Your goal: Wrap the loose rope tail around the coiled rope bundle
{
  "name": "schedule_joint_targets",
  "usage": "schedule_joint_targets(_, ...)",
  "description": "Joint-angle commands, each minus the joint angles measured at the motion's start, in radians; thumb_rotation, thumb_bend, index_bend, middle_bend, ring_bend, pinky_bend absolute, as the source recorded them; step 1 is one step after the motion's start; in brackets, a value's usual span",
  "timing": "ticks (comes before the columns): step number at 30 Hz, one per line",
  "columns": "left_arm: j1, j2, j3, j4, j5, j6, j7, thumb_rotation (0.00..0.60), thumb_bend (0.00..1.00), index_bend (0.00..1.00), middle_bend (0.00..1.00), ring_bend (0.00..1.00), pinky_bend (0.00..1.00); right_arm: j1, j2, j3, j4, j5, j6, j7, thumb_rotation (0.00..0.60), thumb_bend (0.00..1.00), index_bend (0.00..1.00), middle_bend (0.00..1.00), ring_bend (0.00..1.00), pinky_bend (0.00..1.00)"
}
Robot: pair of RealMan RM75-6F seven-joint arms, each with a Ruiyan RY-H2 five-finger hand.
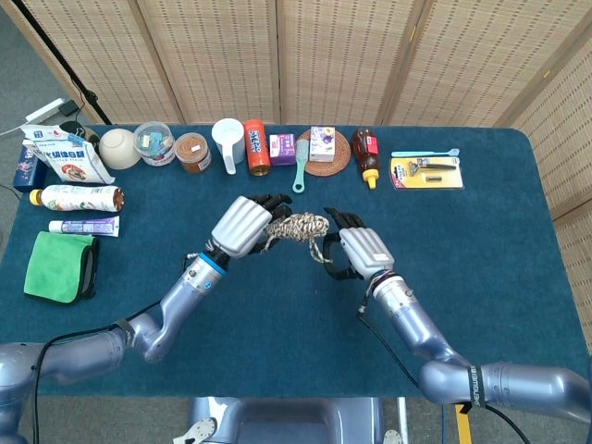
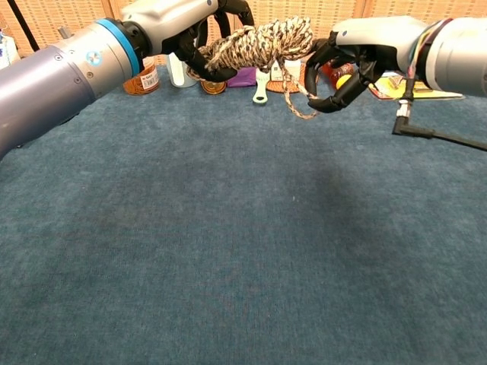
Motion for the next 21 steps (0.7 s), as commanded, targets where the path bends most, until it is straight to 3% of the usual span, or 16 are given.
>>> schedule_joint_targets(1, -0.006, -0.019, -0.011, 0.015, -0.014, 0.001, 0.008, 0.600, 0.35, 0.46, 0.30, 0.37, 0.58, -0.030, 0.010, -0.019, -0.031, -0.051, 0.008, 0.017, 0.600, 0.57, 0.65, 0.00, 0.00, 0.00)
schedule_joint_targets(10, -0.020, -0.060, -0.044, 0.058, -0.070, -0.006, 0.075, 0.600, 0.35, 0.46, 0.30, 0.37, 0.58, -0.086, 0.030, -0.031, -0.098, -0.167, 0.025, 0.063, 0.600, 0.57, 0.65, 0.00, 0.00, 0.00)
schedule_joint_targets(21, -0.037, -0.104, -0.038, 0.130, -0.090, -0.034, 0.094, 0.600, 0.35, 0.46, 0.30, 0.37, 0.58, -0.122, 0.060, -0.006, -0.171, -0.250, 0.036, 0.110, 0.600, 0.57, 0.65, 0.00, 0.00, 0.00)
